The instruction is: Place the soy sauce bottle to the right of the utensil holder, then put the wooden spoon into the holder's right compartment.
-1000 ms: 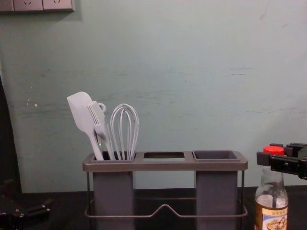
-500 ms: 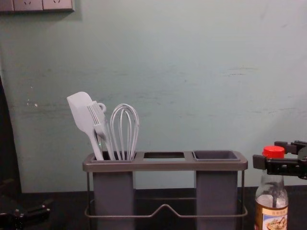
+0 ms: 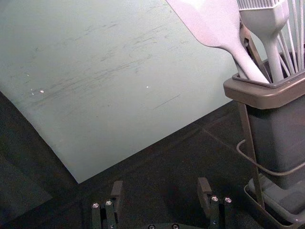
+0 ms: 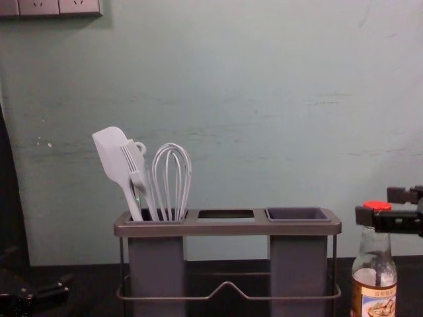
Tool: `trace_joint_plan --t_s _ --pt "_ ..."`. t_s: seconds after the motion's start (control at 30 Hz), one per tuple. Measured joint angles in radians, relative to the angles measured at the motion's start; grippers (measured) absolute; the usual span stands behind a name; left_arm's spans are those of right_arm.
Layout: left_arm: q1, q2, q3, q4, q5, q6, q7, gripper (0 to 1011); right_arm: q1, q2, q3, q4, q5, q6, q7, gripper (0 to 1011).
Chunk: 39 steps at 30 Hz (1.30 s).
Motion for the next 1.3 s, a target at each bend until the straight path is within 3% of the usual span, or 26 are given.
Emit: trace_joint_plan --t_s 0.17,0.5,0.67,0.73,0.83,0.87,0.93,1.07,1.17,1.3 --pt "0.000 0.000 0.000 0.000 0.000 0.000 0.000 1011 -0.022 0.020 0.020 -0.057 0.000 0.014 -0.017 1002" --pt "0.000 0.000 0.000 0.000 0.000 0.000 0.000 1011 -0.108 0.110 0.066 -0.258 0.033 0.061 -0.003 1002" --pt "0.000 0.000 0.000 0.000 0.000 0.000 0.000 1011 -0.155 0.154 0.069 -0.351 0.063 0.079 0.026 1002" --pt "0.000 0.000 0.000 0.000 0.000 0.000 0.000 1012 -0.167 0.173 0.058 -0.388 0.084 0.118 0.038 1002" --pt "0.000 0.000 0.000 0.000 0.000 0.000 0.000 1011 -0.163 0.194 0.031 -0.434 0.095 0.222 0.025 1002" --pt "0.000 0.000 0.000 0.000 0.000 0.000 0.000 1011 -0.147 0.208 0.006 -0.466 0.100 0.307 0.012 1002" --pt "0.000 0.000 0.000 0.000 0.000 0.000 0.000 1011 -0.123 0.218 -0.024 -0.486 0.104 0.386 0.012 1002" --pt "0.000 0.000 0.000 0.000 0.000 0.000 0.000 1012 -0.026 0.226 -0.114 -0.508 0.112 0.576 0.038 1002" --pt "0.000 0.000 0.000 0.000 0.000 0.000 0.000 1012 0.037 0.217 -0.173 -0.503 0.112 0.681 0.056 1002" --pt "0.000 0.000 0.000 0.000 0.000 0.000 0.000 1011 0.105 0.202 -0.247 -0.488 0.088 0.772 0.065 1002"
